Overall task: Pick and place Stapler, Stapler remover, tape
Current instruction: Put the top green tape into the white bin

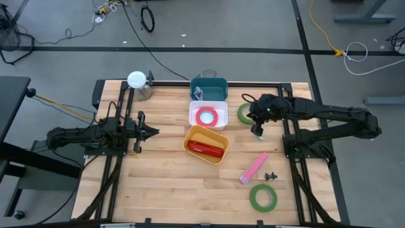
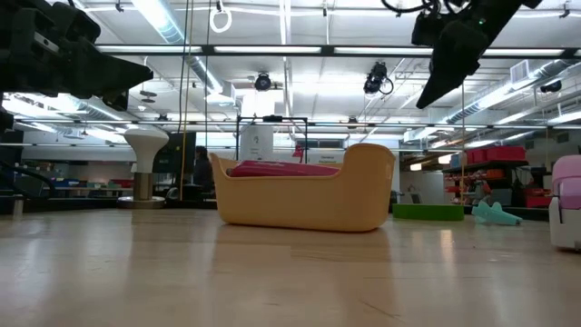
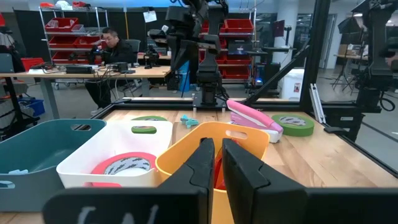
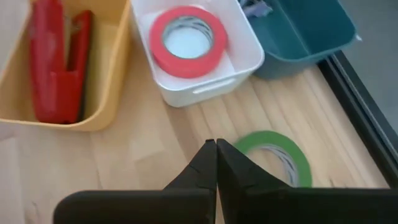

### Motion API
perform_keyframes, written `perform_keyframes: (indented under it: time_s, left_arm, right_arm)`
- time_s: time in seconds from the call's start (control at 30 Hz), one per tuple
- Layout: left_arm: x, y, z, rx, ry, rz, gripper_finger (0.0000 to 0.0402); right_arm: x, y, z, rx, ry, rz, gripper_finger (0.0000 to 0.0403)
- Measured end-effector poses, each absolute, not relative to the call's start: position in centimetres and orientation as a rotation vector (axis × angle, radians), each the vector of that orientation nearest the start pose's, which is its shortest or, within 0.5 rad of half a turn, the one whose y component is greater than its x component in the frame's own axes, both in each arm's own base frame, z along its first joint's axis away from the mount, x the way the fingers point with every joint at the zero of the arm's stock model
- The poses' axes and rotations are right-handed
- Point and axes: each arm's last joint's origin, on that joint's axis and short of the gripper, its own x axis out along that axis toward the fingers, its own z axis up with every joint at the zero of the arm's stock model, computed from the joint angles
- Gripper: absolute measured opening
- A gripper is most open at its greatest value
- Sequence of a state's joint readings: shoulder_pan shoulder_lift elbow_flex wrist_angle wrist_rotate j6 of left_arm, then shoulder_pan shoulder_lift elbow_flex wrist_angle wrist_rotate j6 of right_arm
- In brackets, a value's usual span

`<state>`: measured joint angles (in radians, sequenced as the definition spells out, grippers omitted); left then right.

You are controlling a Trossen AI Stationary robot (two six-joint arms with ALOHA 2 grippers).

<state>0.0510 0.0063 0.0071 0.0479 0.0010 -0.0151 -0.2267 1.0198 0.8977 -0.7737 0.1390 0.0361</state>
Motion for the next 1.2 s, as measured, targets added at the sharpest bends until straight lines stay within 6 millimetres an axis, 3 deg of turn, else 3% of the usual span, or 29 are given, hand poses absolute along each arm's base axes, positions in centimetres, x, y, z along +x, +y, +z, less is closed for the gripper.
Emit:
perform_keyframes:
  time_s: [0.17, 0.47, 0.9, 1.2]
  left_arm:
    - [9.7, 0.5, 17.0, -0.014, -0.049, 0.05, 0.0037]
    - [9.7, 0.5, 17.0, -0.014, -0.049, 0.05, 0.0037]
    - [9.7, 0.5, 17.0, -0.014, -0.049, 0.05, 0.0037]
    - [9.7, 0.5, 17.0, -0.014, -0.049, 0.05, 0.0037]
  right_arm:
    - [19.3, -6.0, 28.4, 0.085, 0.965, -0.396, 0.0006]
    - [19.6, -8.2, 26.3, 0.123, 1.141, -0.451, 0.0031]
    - [20.2, -10.9, 23.8, 0.157, 1.288, -0.483, 0.0178]
    - [21.0, -11.5, 22.3, 0.097, 1.365, -0.335, 0.0259]
